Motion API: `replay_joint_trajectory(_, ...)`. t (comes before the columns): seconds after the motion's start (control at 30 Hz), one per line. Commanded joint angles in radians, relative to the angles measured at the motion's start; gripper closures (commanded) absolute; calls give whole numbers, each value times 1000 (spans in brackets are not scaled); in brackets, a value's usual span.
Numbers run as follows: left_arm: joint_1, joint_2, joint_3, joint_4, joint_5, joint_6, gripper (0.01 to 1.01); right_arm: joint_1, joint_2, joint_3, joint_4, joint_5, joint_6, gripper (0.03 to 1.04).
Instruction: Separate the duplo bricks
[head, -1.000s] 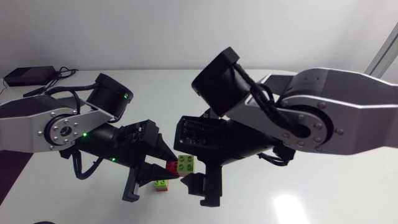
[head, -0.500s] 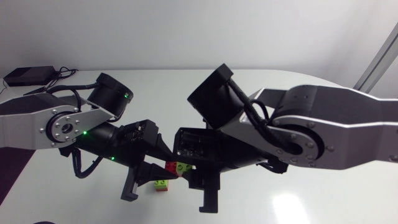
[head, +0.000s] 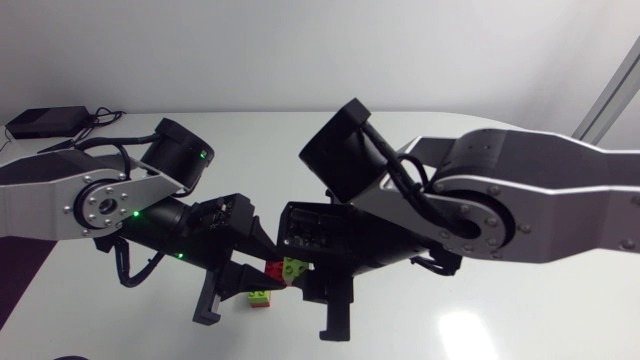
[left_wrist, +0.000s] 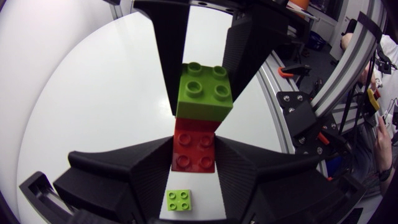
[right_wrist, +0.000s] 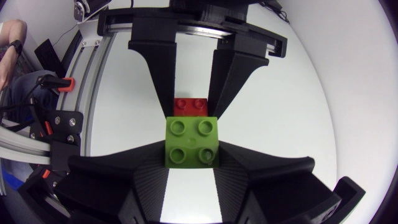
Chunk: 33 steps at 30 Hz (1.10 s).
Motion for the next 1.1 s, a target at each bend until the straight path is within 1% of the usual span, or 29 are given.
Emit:
replay_joint_trajectory(0.0, -4, 17, 0, 8, 13, 24, 623, -8, 23, 40, -38, -41, 35, 770)
replay_joint_trajectory(0.07, -7, 15, -6, 12, 10, 23, 623, -34, 36, 71, -69, -83, 57, 770)
replay_joint_trajectory(0.2, -19, 11, -13, 15, 2, 23, 623, -65, 50, 94, -101, -144, 90, 770)
replay_joint_trajectory(0.37, -22, 11, -15, 17, -4, 21, 623, -105, 70, 116, -136, -228, 112, 770)
replay_joint_trajectory(0.5, -28, 11, -21, 17, -7, 16, 623, -113, 66, 109, -144, -236, 112, 770)
replay_joint_trajectory(0.57, -30, 11, -23, 18, -8, 16, 623, -106, 56, 97, -138, -230, 110, 769)
replay_joint_trajectory(0.83, -25, 19, -17, 29, -7, 12, 631, -28, 4, 2, -43, -72, 101, 766)
replay_joint_trajectory(1.0, -33, 26, -23, 38, -8, 12, 636, -17, -32, -9, -26, -67, 92, 764)
replay_joint_trajectory(1.07, -33, 34, -21, 38, -8, 10, 636, -5, -52, -33, 2, -30, 81, 762)
